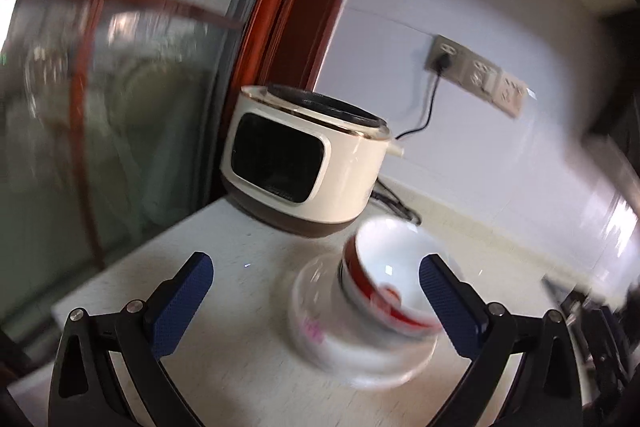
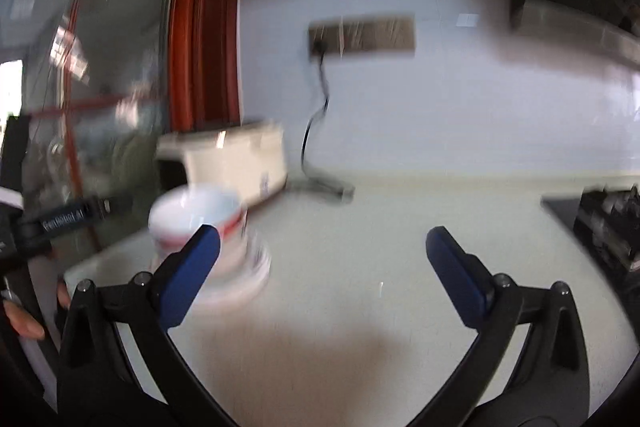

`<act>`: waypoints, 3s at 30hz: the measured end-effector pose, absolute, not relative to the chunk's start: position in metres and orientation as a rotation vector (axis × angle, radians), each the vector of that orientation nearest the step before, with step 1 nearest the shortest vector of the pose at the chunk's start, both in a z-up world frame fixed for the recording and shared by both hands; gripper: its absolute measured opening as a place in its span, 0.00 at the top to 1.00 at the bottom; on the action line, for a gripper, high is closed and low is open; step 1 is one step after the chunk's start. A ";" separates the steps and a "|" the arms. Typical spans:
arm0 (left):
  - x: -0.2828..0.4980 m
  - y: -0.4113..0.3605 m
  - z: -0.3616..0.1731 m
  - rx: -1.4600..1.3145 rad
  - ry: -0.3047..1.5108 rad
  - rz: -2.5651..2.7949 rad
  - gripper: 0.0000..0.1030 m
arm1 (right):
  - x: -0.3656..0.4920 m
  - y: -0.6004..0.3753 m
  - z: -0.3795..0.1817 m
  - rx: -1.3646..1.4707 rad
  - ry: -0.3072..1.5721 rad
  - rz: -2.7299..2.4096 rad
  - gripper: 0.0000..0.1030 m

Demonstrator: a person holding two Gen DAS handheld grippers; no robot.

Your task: Organize plates and bowls

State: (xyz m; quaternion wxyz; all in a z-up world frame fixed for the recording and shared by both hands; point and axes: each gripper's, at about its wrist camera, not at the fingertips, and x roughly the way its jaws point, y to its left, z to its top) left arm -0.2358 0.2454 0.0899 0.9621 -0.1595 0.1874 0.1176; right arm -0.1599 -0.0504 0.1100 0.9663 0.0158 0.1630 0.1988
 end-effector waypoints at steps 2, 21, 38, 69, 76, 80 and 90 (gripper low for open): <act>-0.252 0.225 0.087 -0.232 0.373 0.258 0.00 | -0.170 -0.057 0.097 0.046 0.367 0.406 0.00; -0.317 0.161 0.023 -0.130 0.415 0.270 0.00 | -0.219 -0.064 0.048 -0.048 0.464 0.456 0.00; -0.327 0.164 0.012 -0.070 0.409 0.308 0.00 | -0.219 -0.063 0.047 -0.059 0.448 0.458 0.00; -0.328 0.169 0.014 -0.059 0.404 0.309 0.00 | -0.220 -0.055 0.049 -0.038 0.449 0.442 0.00; -0.330 0.166 0.015 -0.056 0.396 0.317 0.00 | -0.220 -0.056 0.048 -0.036 0.450 0.441 0.00; -0.330 0.165 0.016 -0.053 0.393 0.313 0.00 | -0.220 -0.055 0.049 -0.033 0.452 0.439 0.00; -0.331 0.164 0.016 -0.059 0.396 0.312 0.00 | -0.220 -0.053 0.047 -0.025 0.458 0.430 0.00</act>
